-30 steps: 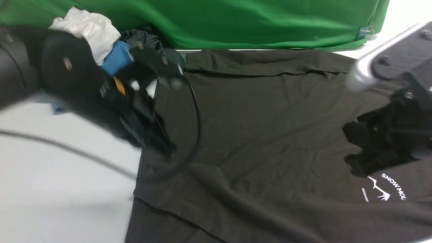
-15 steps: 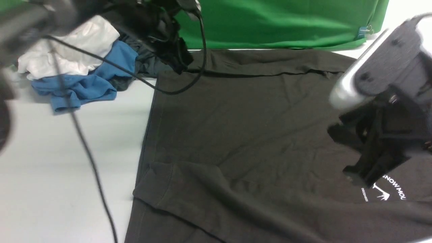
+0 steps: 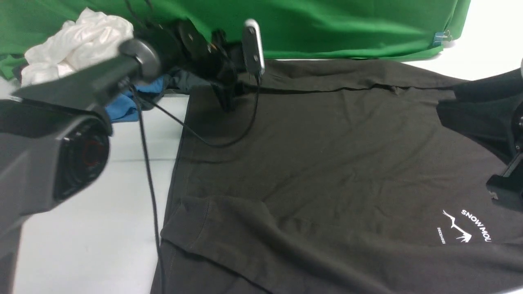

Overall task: Fold a long-sleeved shirt on a white desktop.
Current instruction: 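Grab the top left corner of the dark shirt with the left gripper, then fold the left side of the dark shirt inward over its body with the left gripper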

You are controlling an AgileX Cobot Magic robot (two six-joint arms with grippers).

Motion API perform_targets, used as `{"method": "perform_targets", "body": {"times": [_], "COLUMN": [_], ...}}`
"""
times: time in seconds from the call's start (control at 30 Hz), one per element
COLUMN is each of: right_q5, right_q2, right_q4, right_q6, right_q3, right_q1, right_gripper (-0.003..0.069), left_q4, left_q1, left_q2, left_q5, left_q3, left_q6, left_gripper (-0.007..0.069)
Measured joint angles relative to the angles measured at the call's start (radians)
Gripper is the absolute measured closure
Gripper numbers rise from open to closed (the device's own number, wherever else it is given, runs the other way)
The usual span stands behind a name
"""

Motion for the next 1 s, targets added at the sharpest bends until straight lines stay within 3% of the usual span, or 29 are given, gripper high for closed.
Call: {"method": "perform_targets", "body": {"times": [0.3,0.47,0.6,1.0], "right_q5": [-0.059,-0.054,-0.033,-0.014], "right_q2": [0.000,0.000,0.000,-0.002], "right_q4": [0.002,0.002,0.002,0.002], "right_q6": [-0.024,-0.025,-0.026,-0.026], "right_q3": [0.000,0.000,0.000,0.000], "right_q1": [0.000,0.000,0.000,0.000], "right_gripper": [0.0439,0.0439,0.0439,0.0439], "left_q4": [-0.037,-0.037,-0.037,0.030], "left_q1": [-0.007,-0.007,-0.007,-0.009], "left_q2": [0.036,0.049,0.046,-0.097], "left_q5": [-0.134,-0.142,-0.112,0.164], "left_q3": [0.000,0.000,0.000,0.000], "left_q6": [-0.001,-0.001,-0.001,-0.081], "left_gripper": [0.0303,0.0422,0.0574,0.0582]}}
